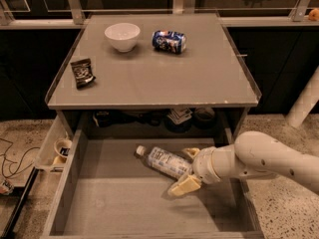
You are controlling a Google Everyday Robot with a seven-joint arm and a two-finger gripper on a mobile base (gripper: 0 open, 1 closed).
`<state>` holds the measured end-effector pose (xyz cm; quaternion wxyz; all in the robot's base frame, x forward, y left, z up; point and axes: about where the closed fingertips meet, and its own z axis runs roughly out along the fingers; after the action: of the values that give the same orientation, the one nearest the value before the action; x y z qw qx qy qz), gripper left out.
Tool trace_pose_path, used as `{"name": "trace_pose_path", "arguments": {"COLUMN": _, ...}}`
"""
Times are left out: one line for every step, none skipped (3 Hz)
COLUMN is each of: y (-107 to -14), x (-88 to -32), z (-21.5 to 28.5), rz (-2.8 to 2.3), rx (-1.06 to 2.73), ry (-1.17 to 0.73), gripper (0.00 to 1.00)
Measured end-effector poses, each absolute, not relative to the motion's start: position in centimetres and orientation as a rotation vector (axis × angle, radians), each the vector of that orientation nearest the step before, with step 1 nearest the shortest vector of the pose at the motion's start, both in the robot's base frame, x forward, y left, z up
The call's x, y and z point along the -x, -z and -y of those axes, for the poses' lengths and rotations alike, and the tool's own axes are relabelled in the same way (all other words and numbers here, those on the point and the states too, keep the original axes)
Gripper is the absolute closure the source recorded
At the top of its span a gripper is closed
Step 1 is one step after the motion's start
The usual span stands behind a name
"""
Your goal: Pick blue plastic bottle from top drawer and place on counter
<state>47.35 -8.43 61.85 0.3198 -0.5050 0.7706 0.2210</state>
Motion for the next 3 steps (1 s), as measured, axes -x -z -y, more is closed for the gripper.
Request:
{"name": "trace_pose_path", "arguments": {"y": -61.85, "x": -47.35, "z": 8.43, "rz": -2.026, "rx": 1.328, "ry": -0.581, "gripper": 0.43}}
{"name": "trace_pose_path", "arguments": {"y": -61.85, "x": -47.35, "z": 8.43, "rz": -2.026, "rx": 1.328, "ry": -0.581, "gripper": 0.66}}
{"name": "trace_pose_path", "arguments": {"y": -61.86, "x": -47.33, "z": 8.42, "rz": -2.026, "rx": 1.328, "ry": -0.582, "gripper": 0.90}}
